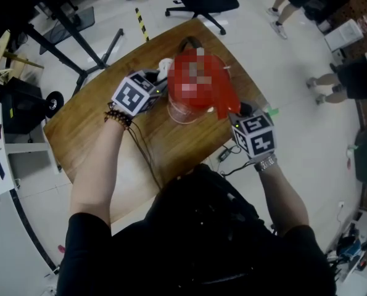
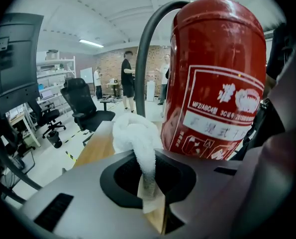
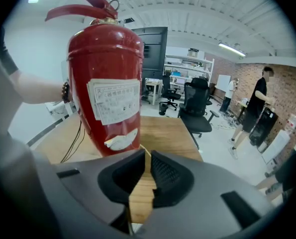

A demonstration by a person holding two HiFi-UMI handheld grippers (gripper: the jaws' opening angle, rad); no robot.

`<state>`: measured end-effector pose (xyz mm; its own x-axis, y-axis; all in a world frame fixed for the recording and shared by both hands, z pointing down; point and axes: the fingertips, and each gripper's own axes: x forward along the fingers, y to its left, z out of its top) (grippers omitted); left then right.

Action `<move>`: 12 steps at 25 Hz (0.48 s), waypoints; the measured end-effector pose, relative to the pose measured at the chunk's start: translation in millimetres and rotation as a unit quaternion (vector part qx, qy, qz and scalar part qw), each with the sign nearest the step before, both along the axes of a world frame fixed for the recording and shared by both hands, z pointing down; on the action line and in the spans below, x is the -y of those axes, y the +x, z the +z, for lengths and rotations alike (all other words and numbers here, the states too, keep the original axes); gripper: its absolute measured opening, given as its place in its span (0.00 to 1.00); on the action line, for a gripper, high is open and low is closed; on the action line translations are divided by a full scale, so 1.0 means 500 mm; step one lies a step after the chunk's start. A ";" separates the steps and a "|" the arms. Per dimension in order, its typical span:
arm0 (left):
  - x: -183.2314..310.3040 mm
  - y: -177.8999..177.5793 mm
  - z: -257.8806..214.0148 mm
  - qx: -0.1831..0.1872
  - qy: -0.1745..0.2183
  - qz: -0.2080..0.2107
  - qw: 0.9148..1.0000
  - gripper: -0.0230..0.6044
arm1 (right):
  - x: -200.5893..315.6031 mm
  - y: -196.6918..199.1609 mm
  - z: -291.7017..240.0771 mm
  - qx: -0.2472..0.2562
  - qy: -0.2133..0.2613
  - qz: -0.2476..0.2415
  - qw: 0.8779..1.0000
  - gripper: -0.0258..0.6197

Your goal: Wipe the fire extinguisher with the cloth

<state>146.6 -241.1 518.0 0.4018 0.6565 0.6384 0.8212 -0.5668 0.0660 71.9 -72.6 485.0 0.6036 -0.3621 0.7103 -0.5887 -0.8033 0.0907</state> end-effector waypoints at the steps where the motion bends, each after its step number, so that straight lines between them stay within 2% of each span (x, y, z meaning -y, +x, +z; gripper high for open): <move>1: 0.000 -0.001 0.012 0.005 0.001 -0.001 1.000 0.09 | -0.002 -0.002 0.003 0.002 0.000 0.001 1.000 0.11; 12: 0.021 -0.012 0.138 0.057 0.035 -0.022 0.998 0.09 | -0.008 -0.011 0.022 0.014 0.004 0.005 1.000 0.11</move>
